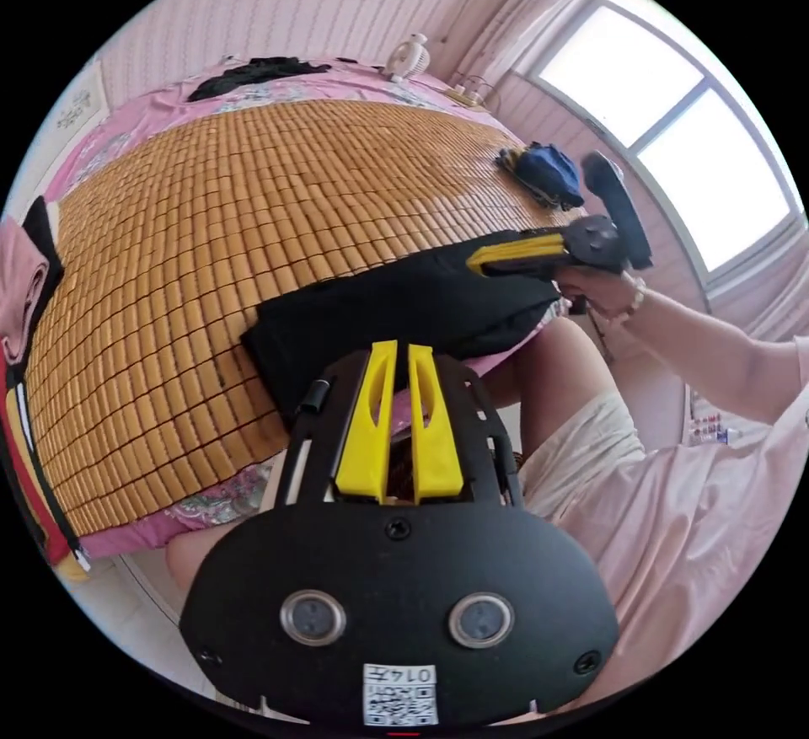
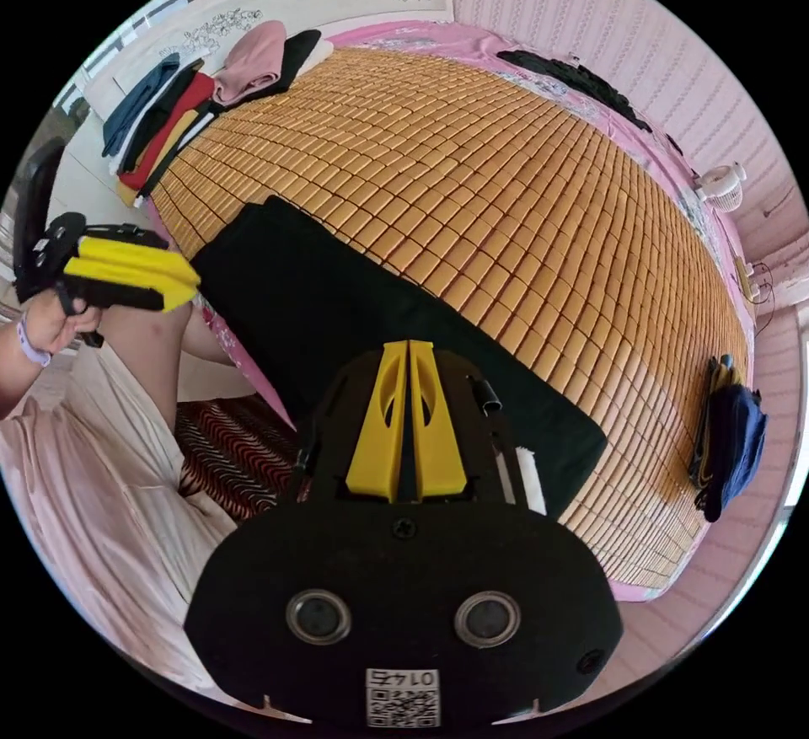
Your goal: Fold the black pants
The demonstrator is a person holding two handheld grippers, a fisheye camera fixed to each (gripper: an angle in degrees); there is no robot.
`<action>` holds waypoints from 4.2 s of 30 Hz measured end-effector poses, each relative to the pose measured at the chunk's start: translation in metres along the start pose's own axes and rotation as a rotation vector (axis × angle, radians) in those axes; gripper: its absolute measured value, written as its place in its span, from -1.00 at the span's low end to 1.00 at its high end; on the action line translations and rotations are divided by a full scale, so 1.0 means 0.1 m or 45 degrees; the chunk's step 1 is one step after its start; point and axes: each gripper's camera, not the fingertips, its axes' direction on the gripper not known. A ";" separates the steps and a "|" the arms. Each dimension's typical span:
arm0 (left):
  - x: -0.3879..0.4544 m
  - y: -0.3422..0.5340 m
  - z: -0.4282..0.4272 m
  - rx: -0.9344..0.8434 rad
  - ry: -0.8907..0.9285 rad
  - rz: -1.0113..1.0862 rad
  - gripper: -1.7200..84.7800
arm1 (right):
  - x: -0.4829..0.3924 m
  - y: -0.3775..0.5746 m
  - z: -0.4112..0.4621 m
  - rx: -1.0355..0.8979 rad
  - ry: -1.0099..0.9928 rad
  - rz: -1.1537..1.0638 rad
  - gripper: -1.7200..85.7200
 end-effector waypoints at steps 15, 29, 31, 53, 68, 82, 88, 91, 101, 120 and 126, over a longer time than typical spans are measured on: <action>0.68 -0.81 1.23 -0.289 -0.015 0.254 -0.98 | 0.24 -0.82 0.67 -0.540 -0.028 -0.185 -0.98; 0.31 -0.07 0.44 -0.130 -0.054 0.140 -0.98 | 1.75 2.16 -0.44 0.388 -0.219 0.655 -0.87; 0.14 0.09 0.26 -0.062 -0.128 0.033 -0.98 | 1.97 2.71 -0.51 0.431 -0.141 0.806 -0.73; -0.69 0.60 0.41 0.010 0.078 -0.361 -0.89 | 1.62 3.16 -1.81 0.963 -0.736 0.515 -0.91; -1.28 1.53 -0.16 0.244 0.051 -0.610 -0.81 | 0.21 2.74 -0.72 0.337 -0.612 0.249 -0.75; -1.34 0.83 0.59 -0.086 -0.065 -0.421 -0.84 | 0.61 3.33 -0.42 0.248 -0.287 0.557 -0.67; -1.15 0.66 0.23 0.124 0.035 -0.276 -0.96 | 0.84 3.58 -0.47 0.320 -0.343 0.641 -0.70; -0.94 0.45 0.09 0.250 0.176 -0.183 -0.97 | 0.98 3.73 -0.54 0.359 -0.361 0.668 -0.73; -1.75 0.84 0.67 0.121 0.324 -0.752 -0.96 | 1.24 3.89 -0.60 0.420 -0.355 0.705 -0.72; -1.94 0.40 0.30 0.243 0.083 -0.609 -0.78 | 1.41 3.23 0.22 0.256 -0.475 0.646 -0.81; -1.99 0.27 0.56 0.103 0.041 -0.568 -0.88 | 1.40 3.03 0.31 0.246 -0.413 0.621 -0.84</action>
